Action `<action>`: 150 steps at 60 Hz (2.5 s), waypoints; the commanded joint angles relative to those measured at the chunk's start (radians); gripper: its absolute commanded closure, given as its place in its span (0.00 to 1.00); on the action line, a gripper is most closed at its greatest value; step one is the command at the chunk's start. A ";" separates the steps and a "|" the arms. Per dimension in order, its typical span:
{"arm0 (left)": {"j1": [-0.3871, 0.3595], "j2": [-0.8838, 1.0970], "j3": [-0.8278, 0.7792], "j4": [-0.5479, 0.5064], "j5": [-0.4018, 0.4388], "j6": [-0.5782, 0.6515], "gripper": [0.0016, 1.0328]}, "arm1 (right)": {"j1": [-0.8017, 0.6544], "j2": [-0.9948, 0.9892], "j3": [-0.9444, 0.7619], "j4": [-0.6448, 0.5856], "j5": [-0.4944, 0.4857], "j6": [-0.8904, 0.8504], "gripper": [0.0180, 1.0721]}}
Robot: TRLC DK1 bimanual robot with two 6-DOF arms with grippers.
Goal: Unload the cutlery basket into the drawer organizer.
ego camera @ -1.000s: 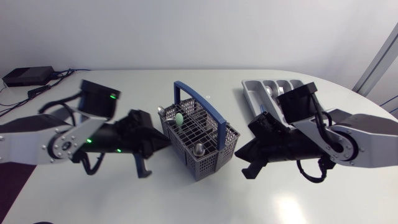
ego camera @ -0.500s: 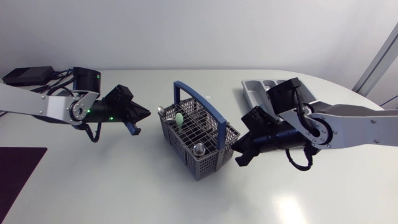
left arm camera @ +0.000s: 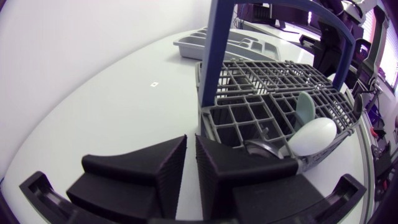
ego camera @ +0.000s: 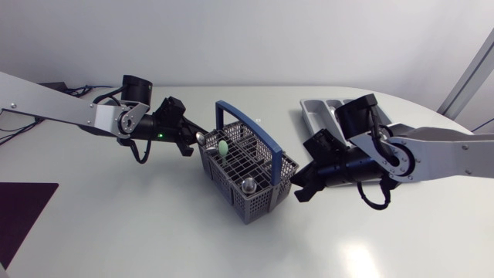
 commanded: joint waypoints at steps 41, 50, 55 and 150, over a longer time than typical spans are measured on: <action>0.053 -0.252 -0.345 -0.087 0.088 0.178 0.81 | -0.017 0.283 0.342 0.011 0.042 0.051 0.95; 0.081 -0.302 -0.352 -0.087 0.088 0.172 0.81 | -0.053 0.254 0.306 0.004 0.042 0.051 0.95; 0.121 -0.308 -0.339 -0.090 0.088 0.170 0.81 | -0.074 0.199 0.254 0.004 0.042 0.049 0.95; 0.058 -0.373 -0.414 -0.077 0.088 0.143 0.81 | 0.101 -0.038 0.067 -0.035 0.119 0.155 0.95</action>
